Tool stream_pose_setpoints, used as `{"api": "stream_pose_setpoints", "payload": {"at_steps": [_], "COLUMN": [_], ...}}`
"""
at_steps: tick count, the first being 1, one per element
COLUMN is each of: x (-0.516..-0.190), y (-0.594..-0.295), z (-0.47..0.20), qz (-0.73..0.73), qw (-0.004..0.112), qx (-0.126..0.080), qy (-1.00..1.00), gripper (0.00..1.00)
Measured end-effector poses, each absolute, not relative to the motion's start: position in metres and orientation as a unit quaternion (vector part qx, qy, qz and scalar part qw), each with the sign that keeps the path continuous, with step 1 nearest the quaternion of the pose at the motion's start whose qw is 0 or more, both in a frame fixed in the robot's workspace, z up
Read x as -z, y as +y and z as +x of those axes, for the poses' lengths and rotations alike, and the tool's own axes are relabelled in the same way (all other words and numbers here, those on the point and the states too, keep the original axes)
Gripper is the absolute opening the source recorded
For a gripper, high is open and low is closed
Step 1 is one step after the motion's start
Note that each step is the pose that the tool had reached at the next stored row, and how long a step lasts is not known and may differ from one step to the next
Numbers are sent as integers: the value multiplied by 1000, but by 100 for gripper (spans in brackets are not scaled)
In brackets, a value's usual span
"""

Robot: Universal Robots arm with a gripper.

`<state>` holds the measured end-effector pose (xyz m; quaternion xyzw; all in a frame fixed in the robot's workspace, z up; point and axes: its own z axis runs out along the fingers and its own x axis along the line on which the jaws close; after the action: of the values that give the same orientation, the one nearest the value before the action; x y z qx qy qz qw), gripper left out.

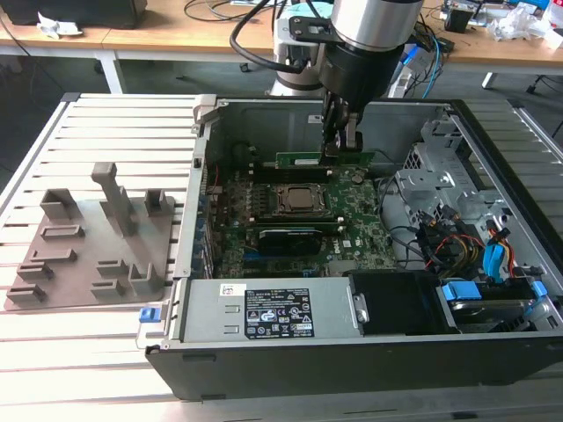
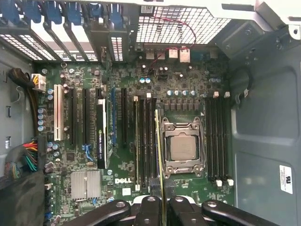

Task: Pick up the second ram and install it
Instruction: 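Pick up the second ram and move it above second insertion slot, then insert the second ram into the second slot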

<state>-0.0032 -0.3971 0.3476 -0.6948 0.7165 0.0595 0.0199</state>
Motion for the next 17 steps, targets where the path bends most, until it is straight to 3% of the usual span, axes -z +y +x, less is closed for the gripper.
{"api": "stream_pose_setpoints", "payload": {"at_steps": [17], "x": [-335], "y": [-397], "z": [-3], "qz": [-695], "qw": [20], "qx": [-60], "qy": [716], "gripper": [14]}}
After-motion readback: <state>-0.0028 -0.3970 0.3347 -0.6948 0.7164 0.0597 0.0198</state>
